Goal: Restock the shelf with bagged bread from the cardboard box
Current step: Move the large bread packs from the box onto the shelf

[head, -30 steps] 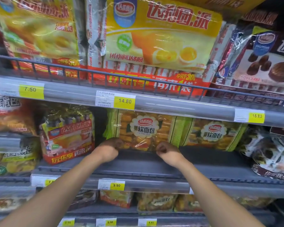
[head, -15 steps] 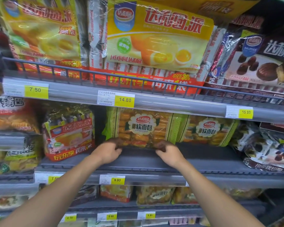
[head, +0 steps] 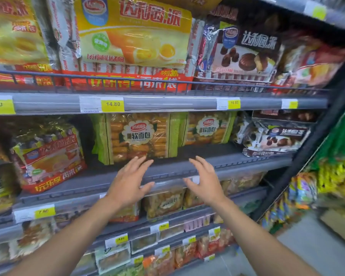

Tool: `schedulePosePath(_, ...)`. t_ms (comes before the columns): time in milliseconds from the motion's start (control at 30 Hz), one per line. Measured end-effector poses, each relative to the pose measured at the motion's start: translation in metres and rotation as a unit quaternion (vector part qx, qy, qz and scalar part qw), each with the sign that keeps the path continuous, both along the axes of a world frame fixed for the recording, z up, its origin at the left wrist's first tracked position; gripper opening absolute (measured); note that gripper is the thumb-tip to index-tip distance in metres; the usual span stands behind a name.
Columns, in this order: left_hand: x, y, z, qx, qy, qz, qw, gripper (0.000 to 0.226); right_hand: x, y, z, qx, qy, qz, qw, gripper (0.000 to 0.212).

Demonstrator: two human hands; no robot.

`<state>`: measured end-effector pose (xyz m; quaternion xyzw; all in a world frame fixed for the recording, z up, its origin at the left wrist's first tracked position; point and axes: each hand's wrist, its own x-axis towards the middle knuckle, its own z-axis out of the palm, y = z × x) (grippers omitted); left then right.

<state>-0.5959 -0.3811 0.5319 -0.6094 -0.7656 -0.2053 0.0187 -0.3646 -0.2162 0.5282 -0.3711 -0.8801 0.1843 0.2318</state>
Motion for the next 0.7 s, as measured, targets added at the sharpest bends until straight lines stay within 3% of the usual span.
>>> schedulePosePath(400, 0.157, 0.068, -0.055, -0.022, 0.017, -0.185, 0.982, 0.073, 0.21, -0.01, -0.046, -0.023, -0.017, -0.184, 0.983, 0.073)
schedulePosePath(700, 0.325, 0.107, -0.105, -0.033, -0.021, -0.349, 0.936, 0.071, 0.396, -0.044, -0.083, -0.086, -0.045, -0.278, 0.956, 0.075)
